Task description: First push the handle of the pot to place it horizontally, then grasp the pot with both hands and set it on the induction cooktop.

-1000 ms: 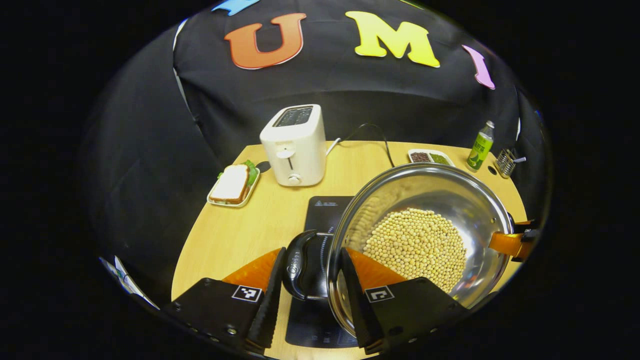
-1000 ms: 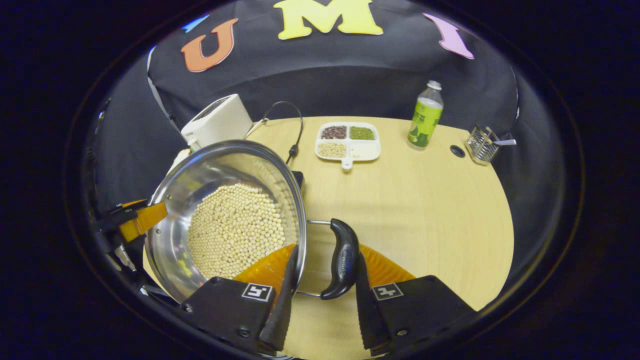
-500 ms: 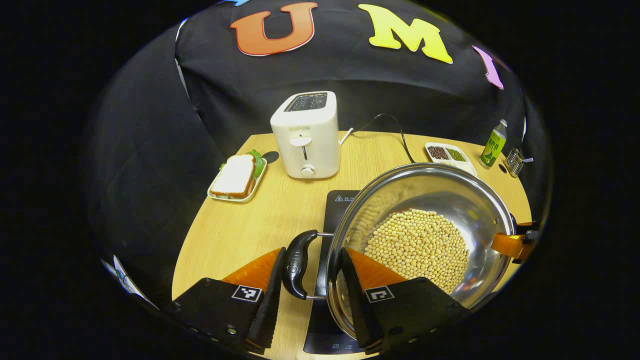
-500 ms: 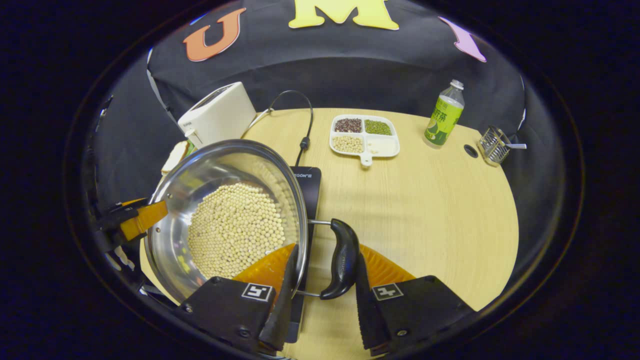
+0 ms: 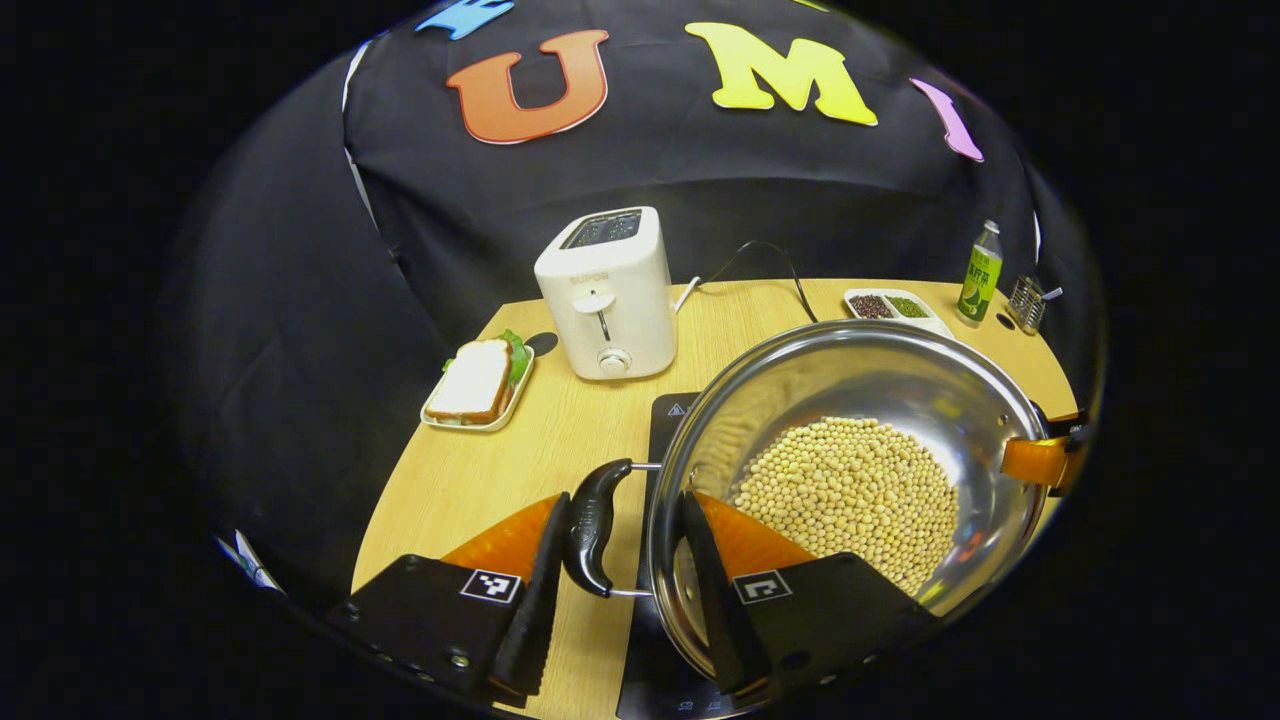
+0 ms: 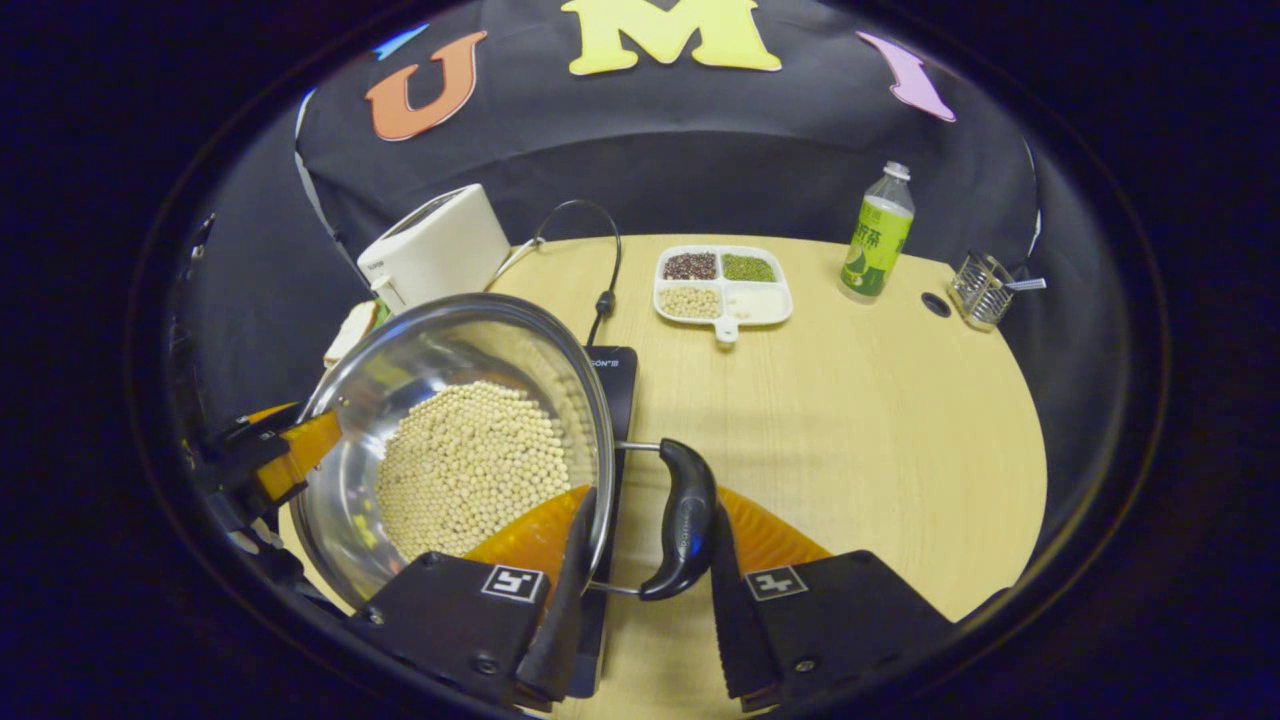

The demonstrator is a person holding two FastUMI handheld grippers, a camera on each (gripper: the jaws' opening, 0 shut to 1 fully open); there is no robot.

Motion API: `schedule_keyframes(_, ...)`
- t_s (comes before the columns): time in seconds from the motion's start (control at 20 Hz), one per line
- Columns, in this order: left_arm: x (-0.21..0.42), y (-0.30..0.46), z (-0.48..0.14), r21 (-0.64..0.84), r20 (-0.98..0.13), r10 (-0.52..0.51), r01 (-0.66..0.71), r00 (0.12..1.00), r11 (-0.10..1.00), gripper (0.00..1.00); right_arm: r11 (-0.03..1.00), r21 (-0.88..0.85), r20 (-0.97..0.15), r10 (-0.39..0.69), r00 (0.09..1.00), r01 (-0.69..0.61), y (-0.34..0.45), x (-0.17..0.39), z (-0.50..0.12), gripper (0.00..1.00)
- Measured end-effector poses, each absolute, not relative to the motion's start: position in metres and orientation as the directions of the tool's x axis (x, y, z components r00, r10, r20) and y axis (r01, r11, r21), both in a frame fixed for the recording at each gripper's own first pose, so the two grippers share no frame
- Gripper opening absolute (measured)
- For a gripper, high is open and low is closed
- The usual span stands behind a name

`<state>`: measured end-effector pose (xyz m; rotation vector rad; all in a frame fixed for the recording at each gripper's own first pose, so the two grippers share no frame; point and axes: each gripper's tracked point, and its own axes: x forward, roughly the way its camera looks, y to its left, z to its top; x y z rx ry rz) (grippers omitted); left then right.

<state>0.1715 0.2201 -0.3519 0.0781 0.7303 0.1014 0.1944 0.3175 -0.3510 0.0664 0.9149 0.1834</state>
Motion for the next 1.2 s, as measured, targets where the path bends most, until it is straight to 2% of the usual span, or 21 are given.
schedule_keyframes(0.55,0.173,0.22,-0.35,0.092,-0.634,0.103,-0.058,0.766,0.994,0.62,0.975,0.187,-0.75,0.219,0.624,-0.118,0.318,0.197,-0.349,0.62)
schedule_keyframes(0.7,0.172,0.22,-0.349,0.084,-0.633,0.095,-0.054,0.768,0.995,0.62,0.967,0.217,-0.723,0.253,0.643,-0.136,0.317,0.199,-0.341,0.69)
schedule_keyframes(0.85,0.169,0.223,-0.34,0.073,-0.611,0.095,-0.064,0.786,0.995,0.64,0.967,0.155,-0.654,0.254,0.713,-0.202,0.311,0.206,-0.314,0.77)
schedule_keyframes(0.95,0.175,0.226,-0.318,0.112,-0.547,0.121,-0.071,0.828,0.991,0.74,0.962,0.088,-0.604,0.258,0.754,-0.259,0.313,0.207,-0.292,0.78)
schedule_keyframes(1.0,0.174,0.226,-0.308,0.131,-0.52,0.131,-0.073,0.844,0.989,0.75,0.953,0.082,-0.582,0.283,0.762,-0.292,0.32,0.205,-0.283,0.83)
schedule_keyframes(1.05,0.176,0.226,-0.298,0.147,-0.49,0.143,-0.08,0.86,0.986,0.92,0.947,0.068,-0.575,0.295,0.764,-0.314,0.322,0.203,-0.277,0.92)
schedule_keyframes(1.15,0.173,0.221,-0.285,0.162,-0.468,0.152,-0.084,0.87,0.983,0.95,0.941,0.049,-0.554,0.305,0.775,-0.335,0.324,0.201,-0.267,1.0)
schedule_keyframes(1.2,0.172,0.219,-0.28,0.166,-0.458,0.156,-0.088,0.875,0.982,0.96,0.941,0.043,-0.549,0.303,0.778,-0.336,0.323,0.2,-0.264,1.0)
